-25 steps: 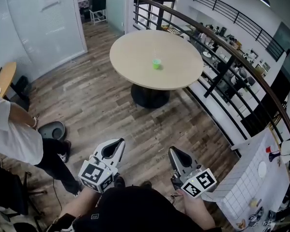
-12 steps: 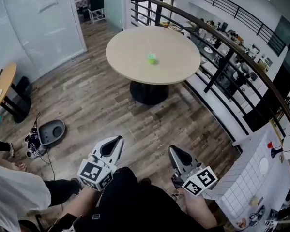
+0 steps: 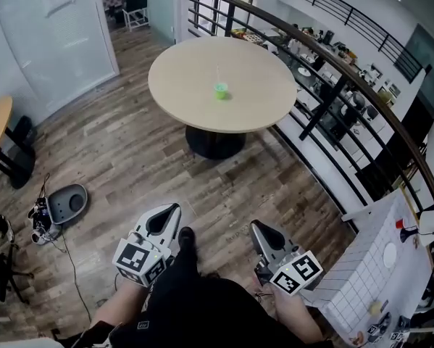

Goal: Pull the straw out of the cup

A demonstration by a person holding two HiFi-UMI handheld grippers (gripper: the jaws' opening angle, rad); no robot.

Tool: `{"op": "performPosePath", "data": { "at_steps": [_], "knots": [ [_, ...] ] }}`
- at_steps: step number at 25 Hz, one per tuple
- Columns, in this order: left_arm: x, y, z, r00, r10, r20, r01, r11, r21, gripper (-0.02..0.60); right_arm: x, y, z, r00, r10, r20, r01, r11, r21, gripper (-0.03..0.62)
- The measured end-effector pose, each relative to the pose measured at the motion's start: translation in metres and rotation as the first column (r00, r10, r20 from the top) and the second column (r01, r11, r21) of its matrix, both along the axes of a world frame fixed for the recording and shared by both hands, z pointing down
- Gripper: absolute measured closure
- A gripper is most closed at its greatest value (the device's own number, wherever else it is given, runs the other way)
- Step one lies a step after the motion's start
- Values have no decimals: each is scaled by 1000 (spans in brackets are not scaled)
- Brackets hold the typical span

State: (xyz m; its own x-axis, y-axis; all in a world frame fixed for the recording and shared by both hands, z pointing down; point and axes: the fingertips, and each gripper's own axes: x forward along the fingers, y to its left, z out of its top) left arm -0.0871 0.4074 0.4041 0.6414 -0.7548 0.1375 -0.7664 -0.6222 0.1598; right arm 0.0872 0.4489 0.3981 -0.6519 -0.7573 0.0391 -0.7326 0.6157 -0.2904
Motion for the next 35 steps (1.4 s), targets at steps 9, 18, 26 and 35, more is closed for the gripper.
{"op": "performPosePath", "data": {
  "at_steps": [9,18,26,35],
  "knots": [
    [-17,-132,-11,1000,24,6,-24,999,23,574,-19,-130,-6,999,33,8,-33,999,12,571],
    [-47,-218,-22,997,72,-6,-72,996,49,574,-55,-226,-22,999,34,-1,-34,999,37,571],
    [-44,-273,-14,996,90,1,-90,996,18,574,-55,-282,-15,999,35,11,-35,999,7,571],
    [-6,-352,9,997,78,24,-78,997,-7,574,-22,-368,17,999,4,35,-3,999,-33,571]
  ]
}}
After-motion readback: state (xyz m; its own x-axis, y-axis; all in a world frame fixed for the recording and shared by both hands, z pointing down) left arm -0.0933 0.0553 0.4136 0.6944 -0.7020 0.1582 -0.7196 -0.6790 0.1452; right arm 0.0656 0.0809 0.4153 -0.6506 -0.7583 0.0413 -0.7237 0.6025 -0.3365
